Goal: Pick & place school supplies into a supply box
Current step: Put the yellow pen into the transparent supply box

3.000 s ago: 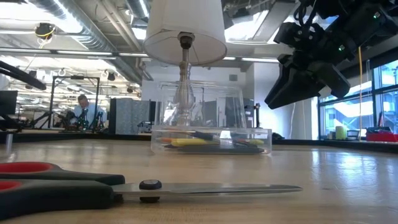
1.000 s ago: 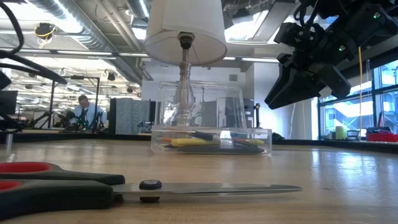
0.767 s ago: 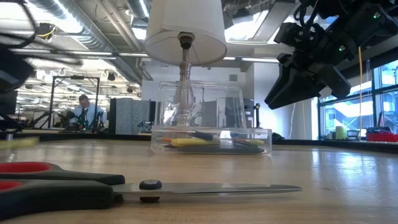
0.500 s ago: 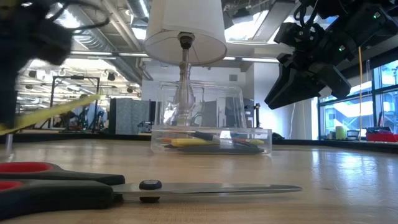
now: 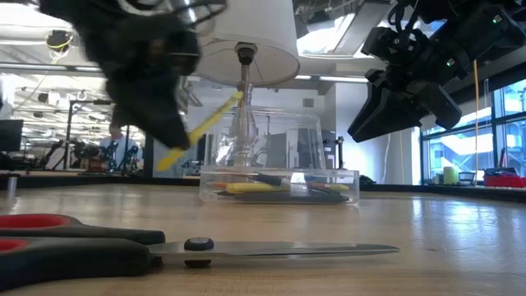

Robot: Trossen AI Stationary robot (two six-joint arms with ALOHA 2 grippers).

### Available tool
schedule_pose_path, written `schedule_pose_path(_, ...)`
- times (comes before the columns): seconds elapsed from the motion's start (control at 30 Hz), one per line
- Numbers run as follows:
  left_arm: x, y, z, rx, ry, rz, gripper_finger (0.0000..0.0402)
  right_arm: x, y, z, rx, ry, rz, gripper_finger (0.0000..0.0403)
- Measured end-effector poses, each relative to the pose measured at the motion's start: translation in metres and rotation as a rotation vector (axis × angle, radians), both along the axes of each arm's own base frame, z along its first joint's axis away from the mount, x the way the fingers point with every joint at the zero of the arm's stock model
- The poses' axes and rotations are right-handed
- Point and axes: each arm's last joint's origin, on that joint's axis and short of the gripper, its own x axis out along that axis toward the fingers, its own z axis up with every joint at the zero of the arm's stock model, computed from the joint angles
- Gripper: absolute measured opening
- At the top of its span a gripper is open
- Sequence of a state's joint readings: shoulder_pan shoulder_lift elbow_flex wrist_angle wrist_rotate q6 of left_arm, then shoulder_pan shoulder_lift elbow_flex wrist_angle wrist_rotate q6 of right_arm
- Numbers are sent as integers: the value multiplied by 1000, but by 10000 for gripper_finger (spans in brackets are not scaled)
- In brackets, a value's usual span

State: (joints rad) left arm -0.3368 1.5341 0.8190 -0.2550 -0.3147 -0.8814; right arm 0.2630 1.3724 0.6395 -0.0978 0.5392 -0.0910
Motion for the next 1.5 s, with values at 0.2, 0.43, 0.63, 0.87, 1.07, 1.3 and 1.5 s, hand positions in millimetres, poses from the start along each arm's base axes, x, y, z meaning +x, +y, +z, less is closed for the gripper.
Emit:
schedule_pose_path(0.2,26,36,30,48,-5,-125,44,0,0,0,0,-1,-1,133)
schedule_pose_path(0.43,48,66,59,66,86,-223,43,0,0,0,24,-13,-23,133)
schedule_pose_path(0.63,70,87,53,66,250,-264,43,0,0,0,74,-35,-69,133)
schedule_pose_path(0.87,97,101,37,26,383,-329,43,0,1,-1,134,-30,-58,133)
schedule_pose_path(1.07,112,104,24,-19,416,-354,45,-1,2,-2,178,-24,-50,133)
schedule_pose_path(1.3,114,104,10,-62,476,-365,47,-1,2,-2,174,-15,-50,133)
schedule_pose_path(1.5,113,104,9,-63,483,-362,61,-2,2,-3,174,-9,-51,133)
